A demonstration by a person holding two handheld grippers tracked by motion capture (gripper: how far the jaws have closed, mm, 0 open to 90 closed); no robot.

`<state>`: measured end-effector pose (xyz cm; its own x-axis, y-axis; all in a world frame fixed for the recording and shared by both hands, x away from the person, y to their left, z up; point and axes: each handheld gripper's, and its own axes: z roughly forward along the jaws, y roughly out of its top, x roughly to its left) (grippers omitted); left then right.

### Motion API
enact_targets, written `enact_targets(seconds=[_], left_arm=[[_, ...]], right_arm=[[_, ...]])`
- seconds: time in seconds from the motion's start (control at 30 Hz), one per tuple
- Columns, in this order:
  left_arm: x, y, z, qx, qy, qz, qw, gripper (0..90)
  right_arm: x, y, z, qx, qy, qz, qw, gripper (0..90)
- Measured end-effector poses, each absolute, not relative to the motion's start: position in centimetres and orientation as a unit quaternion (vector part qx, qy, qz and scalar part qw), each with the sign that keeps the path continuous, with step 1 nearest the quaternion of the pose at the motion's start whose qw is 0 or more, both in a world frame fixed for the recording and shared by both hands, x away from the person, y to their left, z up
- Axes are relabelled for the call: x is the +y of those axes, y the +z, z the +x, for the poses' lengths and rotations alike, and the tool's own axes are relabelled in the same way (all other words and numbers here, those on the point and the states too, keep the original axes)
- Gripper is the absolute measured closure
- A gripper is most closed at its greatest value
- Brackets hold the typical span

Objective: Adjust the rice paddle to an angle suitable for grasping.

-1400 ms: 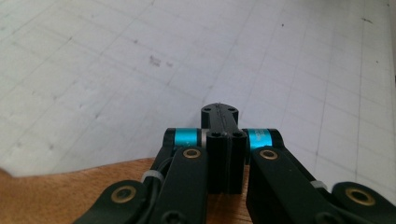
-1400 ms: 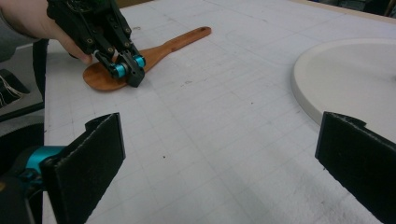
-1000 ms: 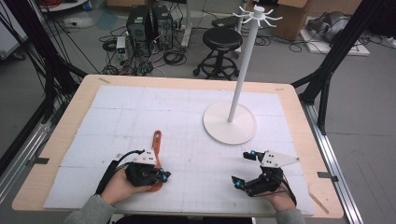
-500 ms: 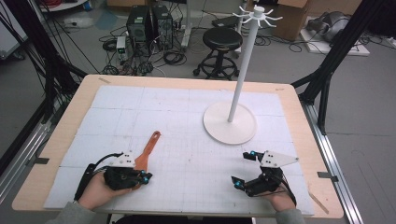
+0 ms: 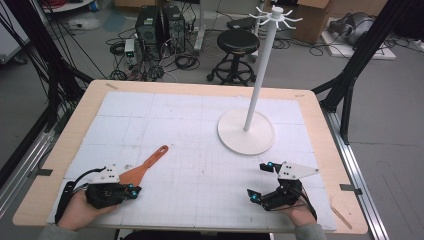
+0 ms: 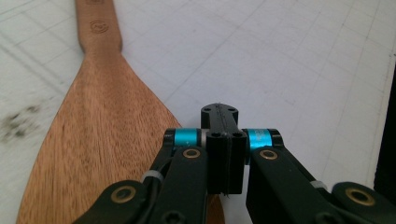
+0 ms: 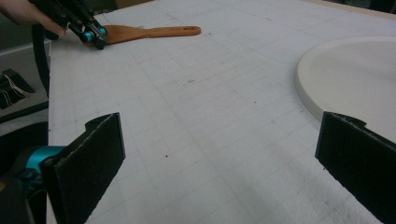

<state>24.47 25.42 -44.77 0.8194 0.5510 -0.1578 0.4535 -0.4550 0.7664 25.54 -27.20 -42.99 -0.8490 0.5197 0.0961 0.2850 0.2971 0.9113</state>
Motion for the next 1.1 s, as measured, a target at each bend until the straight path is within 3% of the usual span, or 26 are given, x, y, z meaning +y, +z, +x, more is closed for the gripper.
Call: enact_targets(seconds=[0.33,0.47,0.63,0.8,1.1], left_arm=[[27.5,-44.5,24.2,0.319,0.076,0.842,0.429,89.6],[27.4,-43.3,24.7,0.317,0.094,0.827,0.454,89.7],[27.1,-42.1,26.7,0.319,0.119,0.82,0.461,89.7],[26.6,-42.5,29.3,0.338,0.156,0.823,0.428,89.7],[25.8,-43.5,32.6,0.365,0.142,0.832,0.393,89.7]], right_arm=[[-27.5,-42.9,25.6,0.792,0.542,0.258,0.109,0.0],[-27.8,-42.8,25.8,0.785,0.549,0.265,0.111,0.0],[-27.6,-42.9,25.9,0.788,0.544,0.266,0.109,0.0],[-27.6,-43.0,26.1,0.788,0.544,0.265,0.113,0.0],[-27.6,-42.9,25.8,0.788,0.544,0.267,0.108,0.0]])
